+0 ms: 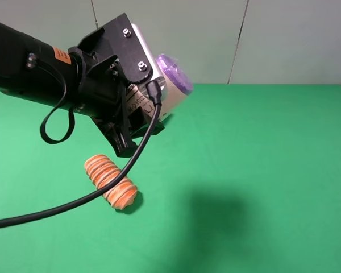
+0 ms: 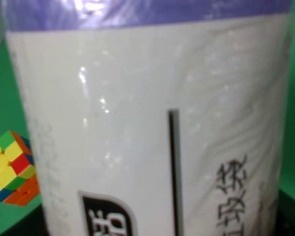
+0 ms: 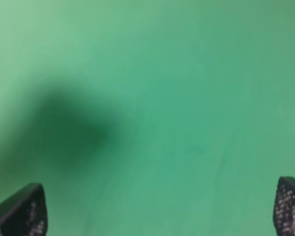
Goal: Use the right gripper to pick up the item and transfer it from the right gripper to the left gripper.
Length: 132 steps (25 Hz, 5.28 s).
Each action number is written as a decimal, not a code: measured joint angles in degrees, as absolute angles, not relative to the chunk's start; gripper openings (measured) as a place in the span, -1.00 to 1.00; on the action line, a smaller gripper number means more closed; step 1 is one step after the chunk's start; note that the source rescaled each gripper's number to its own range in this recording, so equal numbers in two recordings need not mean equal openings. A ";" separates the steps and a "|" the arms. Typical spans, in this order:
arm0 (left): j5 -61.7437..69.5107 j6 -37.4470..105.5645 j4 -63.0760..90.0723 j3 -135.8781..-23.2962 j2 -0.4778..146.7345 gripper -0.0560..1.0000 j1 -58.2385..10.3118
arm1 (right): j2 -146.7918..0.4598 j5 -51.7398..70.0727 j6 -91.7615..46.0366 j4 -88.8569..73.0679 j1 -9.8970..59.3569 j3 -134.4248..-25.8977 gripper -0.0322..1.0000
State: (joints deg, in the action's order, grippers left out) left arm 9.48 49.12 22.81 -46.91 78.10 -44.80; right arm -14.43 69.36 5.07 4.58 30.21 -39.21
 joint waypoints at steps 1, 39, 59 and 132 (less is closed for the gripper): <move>9.48 49.12 22.81 -46.91 78.10 -0.87 -44.80 | -12.31 68.74 5.53 4.58 30.21 -38.26 1.00; 12.63 49.04 22.76 -46.66 78.10 -0.87 -44.80 | 0.36 59.16 6.24 3.36 5.96 -28.54 1.00; 19.47 33.82 16.70 -49.19 78.10 -0.88 -36.65 | 0.36 59.16 6.24 3.15 4.92 -28.47 1.00; 29.80 4.52 -0.91 -65.41 113.19 0.75 -8.82 | 0.36 59.16 6.24 3.03 4.92 -28.47 1.00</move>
